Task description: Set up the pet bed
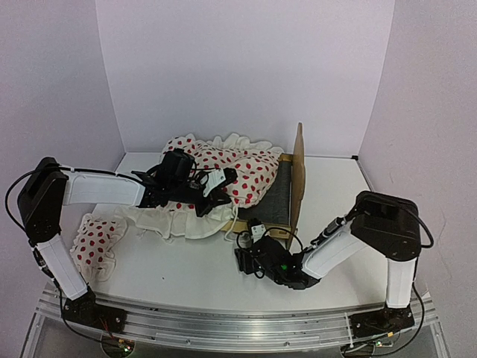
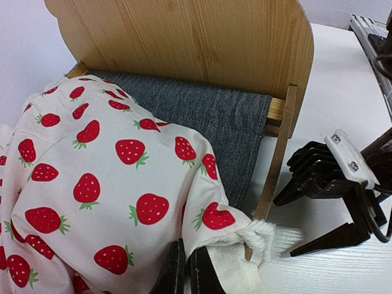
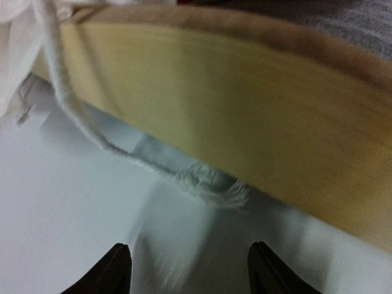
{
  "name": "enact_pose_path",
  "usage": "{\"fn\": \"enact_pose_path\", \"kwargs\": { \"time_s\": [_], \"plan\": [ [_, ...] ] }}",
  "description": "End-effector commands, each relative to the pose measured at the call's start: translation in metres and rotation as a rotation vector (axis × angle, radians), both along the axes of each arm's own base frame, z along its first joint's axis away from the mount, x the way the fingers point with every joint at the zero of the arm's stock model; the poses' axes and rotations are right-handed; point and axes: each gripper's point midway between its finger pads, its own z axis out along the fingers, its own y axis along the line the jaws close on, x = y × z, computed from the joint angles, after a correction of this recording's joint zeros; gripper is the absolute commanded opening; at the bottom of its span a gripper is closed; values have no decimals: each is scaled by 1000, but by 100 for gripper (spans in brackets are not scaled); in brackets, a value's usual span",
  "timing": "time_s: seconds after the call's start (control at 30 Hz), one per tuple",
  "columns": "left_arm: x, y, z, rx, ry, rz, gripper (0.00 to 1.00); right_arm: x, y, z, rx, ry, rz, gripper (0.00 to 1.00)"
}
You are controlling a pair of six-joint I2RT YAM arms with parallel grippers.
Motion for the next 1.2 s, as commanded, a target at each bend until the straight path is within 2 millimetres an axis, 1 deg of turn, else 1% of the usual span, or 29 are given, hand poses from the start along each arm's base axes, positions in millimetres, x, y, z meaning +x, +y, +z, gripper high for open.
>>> {"fn": "enact_pose_path", "kwargs": {
  "time_s": [0.0, 0.2, 0.27, 0.37, 0.53, 0.67, 0.77, 0.8, 0.87, 0.93, 1.1, 1.17],
  "plan": [
    [4, -3, 23, -49, -52, 12, 0, 24, -4, 23, 140, -201, -116, 67],
    [5, -4, 23, -55, -53, 13, 0, 39, -10, 23, 168, -310, -219, 68],
    [5, -5, 23, -57, -53, 11, 0, 43, -12, 27, 194, -355, -250, 68],
    [6, -6, 25, -63, -57, 12, 0, 48, -16, 25, 213, -391, -295, 68],
    [6, -6, 24, -64, -56, 11, 0, 55, -4, 21, 177, -430, -289, 67],
    [7, -7, 24, -67, -55, 12, 0, 63, -6, 14, 167, -439, -323, 65],
    [7, -8, 25, -72, -54, 13, 0, 70, -12, 10, 206, -421, -358, 62],
    [7, -8, 25, -73, -54, 13, 0, 72, -12, 10, 224, -416, -368, 59],
    [7, -8, 25, -75, -51, 13, 0, 75, -16, 9, 242, -413, -401, 48],
    [7, -9, 26, -77, -49, 13, 0, 77, -19, 10, 249, -416, -423, 32],
    [9, -9, 28, -78, -57, 15, 0, 78, -24, 11, 255, -411, -431, 1],
    [9, -9, 30, -78, -63, 17, 0, 76, -27, 13, 252, -407, -424, 0]
  ]
}}
